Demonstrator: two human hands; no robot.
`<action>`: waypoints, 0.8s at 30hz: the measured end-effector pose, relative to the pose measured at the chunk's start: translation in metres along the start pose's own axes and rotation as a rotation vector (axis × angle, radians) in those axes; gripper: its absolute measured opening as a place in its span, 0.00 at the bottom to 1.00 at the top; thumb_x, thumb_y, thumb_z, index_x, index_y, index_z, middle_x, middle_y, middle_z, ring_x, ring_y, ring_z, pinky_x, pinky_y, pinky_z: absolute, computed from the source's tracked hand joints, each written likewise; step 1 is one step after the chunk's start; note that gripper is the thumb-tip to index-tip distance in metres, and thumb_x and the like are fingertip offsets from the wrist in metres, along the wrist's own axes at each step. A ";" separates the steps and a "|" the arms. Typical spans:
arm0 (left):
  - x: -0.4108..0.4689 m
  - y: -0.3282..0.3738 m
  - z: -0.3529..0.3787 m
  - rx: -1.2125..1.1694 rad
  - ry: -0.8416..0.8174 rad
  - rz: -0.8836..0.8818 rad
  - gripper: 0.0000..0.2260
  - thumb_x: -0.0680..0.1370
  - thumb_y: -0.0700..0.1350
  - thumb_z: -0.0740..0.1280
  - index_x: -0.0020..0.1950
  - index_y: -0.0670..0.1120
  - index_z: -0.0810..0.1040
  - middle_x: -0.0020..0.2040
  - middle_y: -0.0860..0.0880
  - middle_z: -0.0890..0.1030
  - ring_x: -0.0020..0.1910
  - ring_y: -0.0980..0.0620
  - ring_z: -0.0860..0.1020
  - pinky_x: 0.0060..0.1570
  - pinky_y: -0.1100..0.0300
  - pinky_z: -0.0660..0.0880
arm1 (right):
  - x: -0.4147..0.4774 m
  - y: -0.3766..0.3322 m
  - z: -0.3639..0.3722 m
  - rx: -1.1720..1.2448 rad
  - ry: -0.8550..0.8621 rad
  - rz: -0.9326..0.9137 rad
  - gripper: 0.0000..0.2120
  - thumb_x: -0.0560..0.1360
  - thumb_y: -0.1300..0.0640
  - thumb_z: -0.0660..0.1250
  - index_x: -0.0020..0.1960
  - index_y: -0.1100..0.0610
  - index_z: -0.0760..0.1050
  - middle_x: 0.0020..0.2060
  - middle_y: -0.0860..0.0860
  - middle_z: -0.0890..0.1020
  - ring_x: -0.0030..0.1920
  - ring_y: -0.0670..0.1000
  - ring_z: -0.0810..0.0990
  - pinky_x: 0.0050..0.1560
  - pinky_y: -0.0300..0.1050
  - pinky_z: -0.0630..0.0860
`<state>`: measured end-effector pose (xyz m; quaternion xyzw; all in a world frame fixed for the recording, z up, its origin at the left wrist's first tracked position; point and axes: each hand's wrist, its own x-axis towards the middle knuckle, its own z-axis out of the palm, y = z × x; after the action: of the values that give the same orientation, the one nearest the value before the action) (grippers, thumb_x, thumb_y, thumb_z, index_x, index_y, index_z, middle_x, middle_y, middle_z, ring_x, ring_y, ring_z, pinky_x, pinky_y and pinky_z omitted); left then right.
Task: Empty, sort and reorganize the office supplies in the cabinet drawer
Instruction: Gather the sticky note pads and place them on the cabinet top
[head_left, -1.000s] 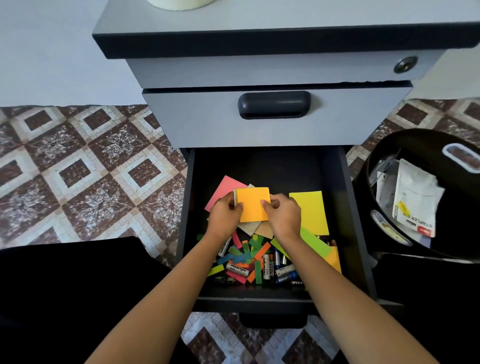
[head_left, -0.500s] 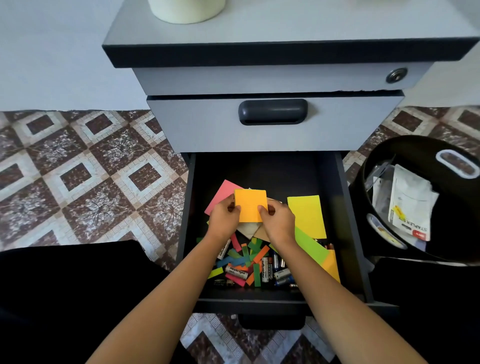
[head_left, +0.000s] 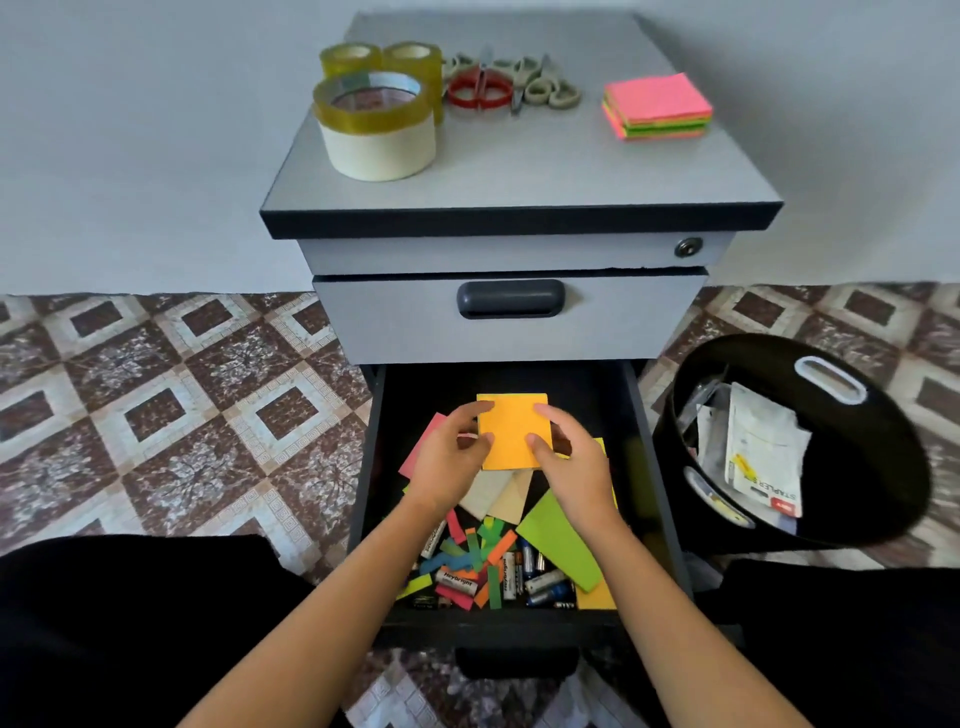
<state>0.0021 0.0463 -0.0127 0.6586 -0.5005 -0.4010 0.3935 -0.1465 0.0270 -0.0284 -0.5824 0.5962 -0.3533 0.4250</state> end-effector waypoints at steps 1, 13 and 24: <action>-0.001 0.007 -0.002 0.023 -0.009 0.021 0.15 0.79 0.40 0.64 0.65 0.48 0.73 0.49 0.51 0.76 0.44 0.58 0.75 0.41 0.68 0.74 | -0.001 -0.005 -0.005 0.003 0.008 -0.015 0.17 0.77 0.58 0.66 0.64 0.48 0.74 0.58 0.48 0.77 0.58 0.47 0.74 0.58 0.43 0.73; 0.001 0.105 -0.010 0.064 -0.100 0.241 0.17 0.79 0.42 0.64 0.67 0.50 0.71 0.53 0.50 0.74 0.49 0.53 0.78 0.46 0.64 0.78 | -0.003 -0.081 -0.083 -0.078 0.117 -0.193 0.18 0.76 0.57 0.67 0.65 0.50 0.74 0.60 0.47 0.76 0.59 0.45 0.73 0.56 0.36 0.69; 0.037 0.205 -0.009 0.065 -0.023 0.351 0.15 0.78 0.41 0.65 0.65 0.49 0.73 0.43 0.52 0.73 0.37 0.52 0.76 0.42 0.58 0.79 | 0.040 -0.159 -0.141 -0.160 0.208 -0.307 0.17 0.77 0.57 0.66 0.65 0.51 0.74 0.59 0.55 0.75 0.50 0.48 0.73 0.52 0.38 0.68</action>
<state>-0.0539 -0.0281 0.1742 0.5690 -0.6249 -0.3175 0.4301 -0.2118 -0.0343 0.1683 -0.6585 0.5674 -0.4238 0.2546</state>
